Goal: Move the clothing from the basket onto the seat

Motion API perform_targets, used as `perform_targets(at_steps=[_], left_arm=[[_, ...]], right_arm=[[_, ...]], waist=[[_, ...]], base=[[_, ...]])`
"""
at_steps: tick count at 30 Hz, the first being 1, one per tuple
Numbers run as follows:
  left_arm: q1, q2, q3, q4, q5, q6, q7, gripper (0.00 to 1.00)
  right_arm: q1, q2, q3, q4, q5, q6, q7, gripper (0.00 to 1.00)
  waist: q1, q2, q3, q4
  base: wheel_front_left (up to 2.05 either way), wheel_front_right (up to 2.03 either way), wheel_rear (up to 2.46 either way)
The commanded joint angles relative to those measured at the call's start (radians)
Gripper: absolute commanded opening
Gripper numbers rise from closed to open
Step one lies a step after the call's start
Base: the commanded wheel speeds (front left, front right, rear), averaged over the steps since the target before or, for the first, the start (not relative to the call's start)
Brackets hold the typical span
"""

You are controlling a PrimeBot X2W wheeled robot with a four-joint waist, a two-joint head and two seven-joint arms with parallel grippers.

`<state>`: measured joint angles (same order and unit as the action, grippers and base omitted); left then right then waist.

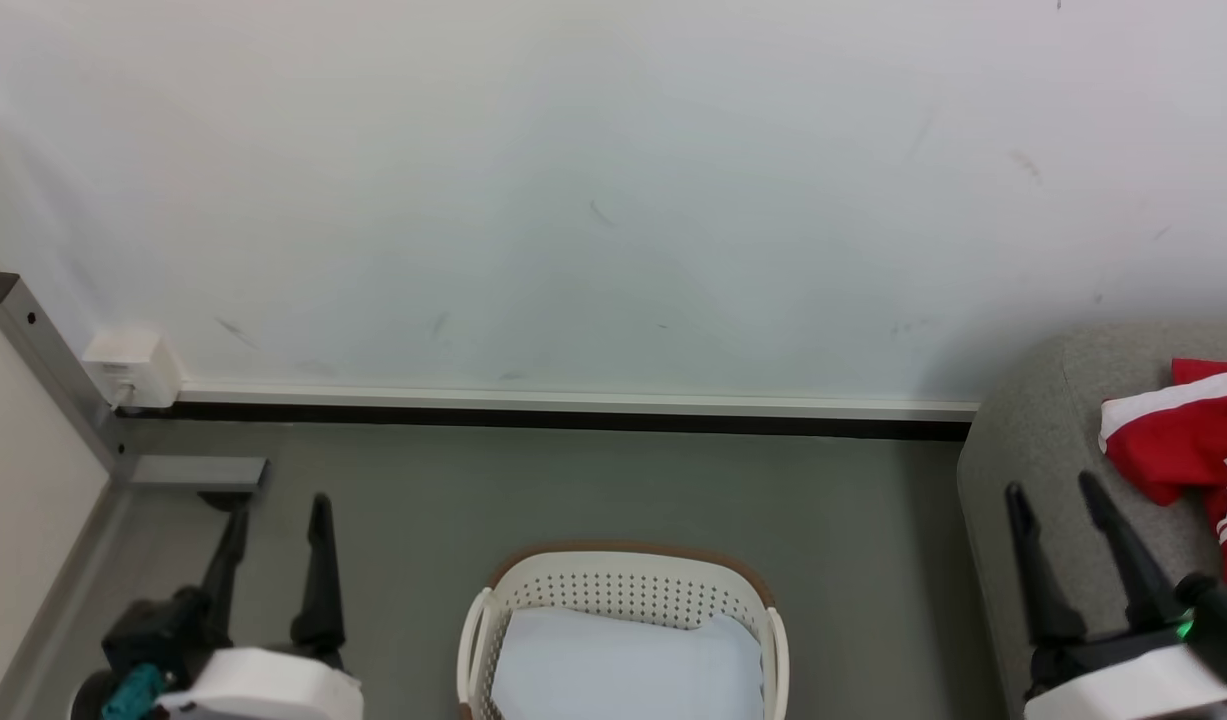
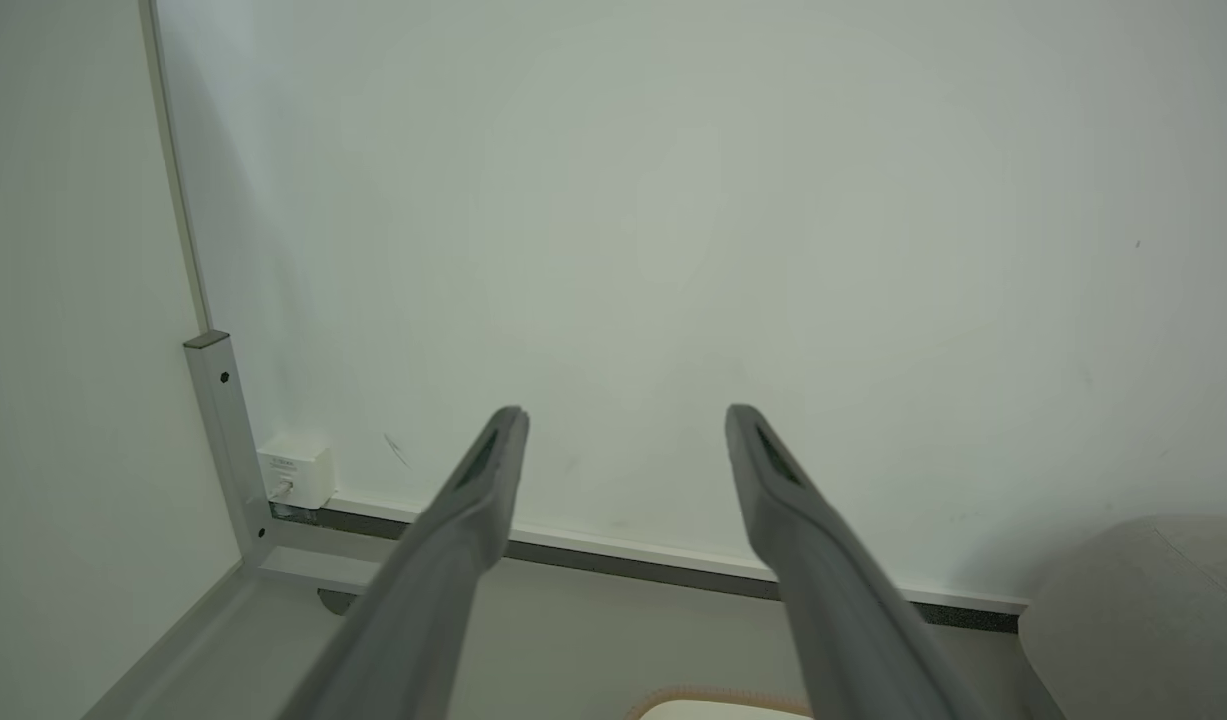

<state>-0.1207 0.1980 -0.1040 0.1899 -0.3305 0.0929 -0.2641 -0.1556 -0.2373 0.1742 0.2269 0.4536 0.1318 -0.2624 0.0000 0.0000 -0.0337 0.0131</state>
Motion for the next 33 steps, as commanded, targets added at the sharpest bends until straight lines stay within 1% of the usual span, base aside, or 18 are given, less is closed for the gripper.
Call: perform_targets(at_steps=[1, 3, 9, 15, 26, 33], left_arm=[[0.026, -0.012, 0.009, 0.003, 0.016, -0.008, 0.0, 1.0], [0.045, -0.028, 0.025, 0.007, 0.049, -0.02, 0.0, 1.0], [0.069, -0.069, 0.051, 0.047, 0.122, -0.054, 0.0, 1.0], [0.049, -0.097, 0.078, 0.084, 0.156, -0.093, 0.0, 1.0], [0.037, -0.126, 0.128, 0.109, 0.191, -0.134, 0.0, 1.0], [0.034, -0.136, 0.146, 0.116, 0.206, -0.147, 0.0, 1.0]], right_arm=[[0.027, 0.011, -0.007, -0.016, -0.027, -0.002, -0.002, 1.0], [0.055, 0.035, -0.008, -0.032, -0.056, -0.002, -0.003, 1.0], [0.103, 0.082, -0.041, -0.046, -0.127, -0.002, -0.003, 1.0], [0.118, 0.127, -0.074, -0.04, -0.145, -0.002, -0.003, 1.0], [0.101, 0.131, -0.065, -0.015, -0.148, -0.002, -0.003, 1.0], [0.096, 0.126, -0.058, -0.002, -0.142, -0.002, -0.003, 1.0]], waist=[[0.0, 0.0, 0.001, -0.003], [0.0, 0.0, 0.003, -0.004], [0.0, 0.0, 0.003, -0.006], [0.0, 0.0, 0.01, -0.017], [0.0, 0.0, 0.007, -0.029], [0.0, 0.0, 0.003, -0.029]], base=[[0.0, 0.0, 0.0], [0.0, 0.0, 0.0], [0.0, 0.0, 0.0], [0.0, 0.0, 0.0], [0.0, 0.0, 0.0], [0.0, 0.0, 0.0]])
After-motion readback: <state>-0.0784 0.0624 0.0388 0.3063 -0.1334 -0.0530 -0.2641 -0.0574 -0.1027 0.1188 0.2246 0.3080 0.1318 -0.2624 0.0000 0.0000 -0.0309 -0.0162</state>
